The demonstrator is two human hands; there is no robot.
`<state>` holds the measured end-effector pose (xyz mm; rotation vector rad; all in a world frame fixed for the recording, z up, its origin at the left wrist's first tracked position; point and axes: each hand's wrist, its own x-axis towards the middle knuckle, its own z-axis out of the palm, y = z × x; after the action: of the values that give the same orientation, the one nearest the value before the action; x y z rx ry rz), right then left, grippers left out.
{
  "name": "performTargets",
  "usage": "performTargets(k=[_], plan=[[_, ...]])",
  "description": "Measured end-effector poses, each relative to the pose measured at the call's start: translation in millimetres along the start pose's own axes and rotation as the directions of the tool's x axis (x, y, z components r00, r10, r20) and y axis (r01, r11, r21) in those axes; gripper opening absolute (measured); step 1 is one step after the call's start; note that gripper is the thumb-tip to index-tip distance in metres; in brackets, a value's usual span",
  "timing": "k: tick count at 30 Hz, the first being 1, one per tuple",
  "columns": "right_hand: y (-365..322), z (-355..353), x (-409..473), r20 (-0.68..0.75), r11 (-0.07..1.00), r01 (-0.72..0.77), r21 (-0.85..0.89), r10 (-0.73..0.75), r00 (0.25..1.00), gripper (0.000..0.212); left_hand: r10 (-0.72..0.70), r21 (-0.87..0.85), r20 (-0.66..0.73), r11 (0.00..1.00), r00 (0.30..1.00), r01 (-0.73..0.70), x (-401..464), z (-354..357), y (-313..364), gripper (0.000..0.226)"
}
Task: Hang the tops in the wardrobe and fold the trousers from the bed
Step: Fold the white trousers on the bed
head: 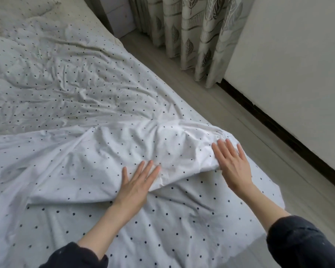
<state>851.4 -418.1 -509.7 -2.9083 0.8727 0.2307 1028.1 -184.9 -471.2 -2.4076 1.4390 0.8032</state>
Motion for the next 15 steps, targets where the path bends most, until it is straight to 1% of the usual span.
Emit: performTargets(k=[3,7,9,10,12,14,15], plan=[[28.4,-13.0,-42.6,0.047,0.997,-0.048,-0.061,0.051,0.998,0.072,0.086,0.005,0.038,0.996,0.996,-0.086,-17.1,-1.3,39.2,0.102],[61.7,-18.4,-92.8,0.053,0.98,-0.165,-0.113,0.172,0.984,0.068,0.189,0.018,0.052,0.982,0.981,-0.19,-29.3,11.5,82.4,0.102],[67.1,-9.3,-112.1,0.121,0.965,-0.217,-0.148,0.235,0.964,0.07,0.219,0.036,0.079,0.974,0.972,-0.223,-30.6,24.0,95.1,0.099],[65.4,-3.5,-117.8,0.166,0.959,-0.235,-0.16,0.261,0.951,0.072,0.213,0.042,0.099,0.975,0.972,-0.218,-29.7,29.9,97.1,0.096],[59.7,10.4,-128.7,0.234,0.957,-0.263,-0.122,0.286,0.929,0.076,0.195,0.055,0.149,0.977,0.969,-0.205,-27.4,41.9,98.3,0.084],[49.7,20.7,-134.3,0.294,0.954,-0.299,-0.014,0.29,0.911,0.077,0.207,0.06,0.194,0.973,0.959,-0.223,-24.8,51.3,91.5,0.068],[43.4,23.6,-135.6,0.326,0.949,-0.311,0.052,0.278,0.904,0.076,0.215,0.054,0.204,0.972,0.955,-0.23,-24.6,54.2,86.6,0.066]])
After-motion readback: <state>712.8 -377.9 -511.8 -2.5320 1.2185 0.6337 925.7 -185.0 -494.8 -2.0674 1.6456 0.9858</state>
